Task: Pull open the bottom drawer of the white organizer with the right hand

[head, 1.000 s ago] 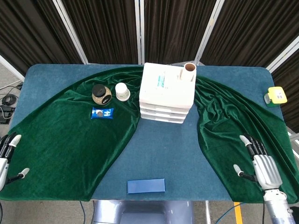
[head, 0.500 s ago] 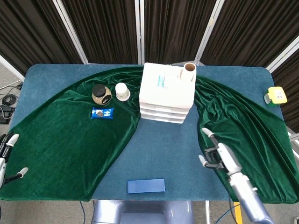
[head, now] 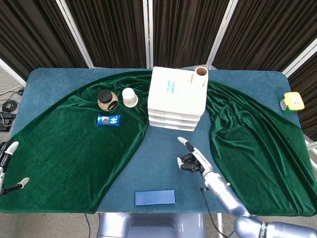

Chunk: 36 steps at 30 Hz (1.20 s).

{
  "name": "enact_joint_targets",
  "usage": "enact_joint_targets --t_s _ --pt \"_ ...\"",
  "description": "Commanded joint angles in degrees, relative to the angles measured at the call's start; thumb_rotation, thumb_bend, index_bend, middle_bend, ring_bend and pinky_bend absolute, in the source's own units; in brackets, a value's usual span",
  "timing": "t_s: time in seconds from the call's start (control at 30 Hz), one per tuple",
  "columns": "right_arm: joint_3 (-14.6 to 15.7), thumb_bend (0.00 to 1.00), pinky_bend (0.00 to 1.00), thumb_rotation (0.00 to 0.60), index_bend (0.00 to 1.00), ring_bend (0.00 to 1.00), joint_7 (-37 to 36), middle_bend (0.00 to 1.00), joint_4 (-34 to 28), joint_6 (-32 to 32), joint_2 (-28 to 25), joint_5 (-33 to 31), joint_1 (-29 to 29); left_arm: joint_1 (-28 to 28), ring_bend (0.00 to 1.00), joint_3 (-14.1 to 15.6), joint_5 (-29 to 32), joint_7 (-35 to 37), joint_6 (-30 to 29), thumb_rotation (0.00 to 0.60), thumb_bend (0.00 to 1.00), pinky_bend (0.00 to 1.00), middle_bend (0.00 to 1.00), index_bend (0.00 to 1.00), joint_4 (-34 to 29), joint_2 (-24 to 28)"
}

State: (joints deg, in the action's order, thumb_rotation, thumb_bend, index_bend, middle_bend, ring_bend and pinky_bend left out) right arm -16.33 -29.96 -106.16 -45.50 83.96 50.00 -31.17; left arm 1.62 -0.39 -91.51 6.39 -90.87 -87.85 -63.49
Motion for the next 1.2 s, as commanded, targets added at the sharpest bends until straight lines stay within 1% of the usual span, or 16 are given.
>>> enact_joint_targets --t_s 0.03,0.13,0.33,0.47,0.73,0.87,1.2 --pt "-0.99 0.53 0.91 0.6 0.08 0.97 0.15 0.91 3.24 0.1 3.93 -3.12 -1.75 0.09 0.0 0.09 -0.11 0.16 0.16 0.6 0.11 0.0 0.0 0.0 -0.05 0.09" --pt "-1.76 0.54 0.91 0.6 0.08 0.97 0.65 0.91 6.28 -0.42 7.68 -5.37 -3.02 0.06 0.0 0.16 -0.36 0.53 -0.06 0.6 0.11 0.0 0.0 0.0 -0.14 0.27" --pt "-3.57 0.54 0.91 0.6 0.07 0.97 0.66 0.91 9.9 -0.5 12.17 -8.38 -4.58 0.11 0.0 0.08 -0.21 1.61 -0.05 0.6 0.11 0.0 0.0 0.0 0.02 0.56" --pt "-4.47 0.54 0.91 0.6 0.05 0.97 0.99 0.91 12.3 0.55 14.43 -10.07 -5.68 0.31 0.0 0.1 -0.08 2.2 0.38 0.6 0.11 0.0 0.0 0.0 0.21 0.68" --pt "-6.63 0.54 0.9 0.6 0.05 0.97 0.44 0.91 17.87 4.18 17.43 -13.3 -7.7 0.2 0.0 0.28 -0.65 2.95 -0.14 0.6 0.11 0.0 0.0 0.0 -0.15 1.18" --pt "-7.52 0.54 0.91 0.6 0.05 0.97 0.62 0.91 20.85 5.5 19.08 -14.41 -8.75 0.45 0.0 0.37 -0.49 3.42 0.51 0.6 0.11 0.0 0.0 0.0 -0.06 1.26" --pt "-10.39 0.54 0.9 0.6 0.05 0.96 0.65 0.9 27.34 6.58 22.13 -15.93 -10.52 1.11 0.0 0.22 0.32 4.75 1.94 0.6 0.11 0.0 0.0 0.0 0.33 1.41"
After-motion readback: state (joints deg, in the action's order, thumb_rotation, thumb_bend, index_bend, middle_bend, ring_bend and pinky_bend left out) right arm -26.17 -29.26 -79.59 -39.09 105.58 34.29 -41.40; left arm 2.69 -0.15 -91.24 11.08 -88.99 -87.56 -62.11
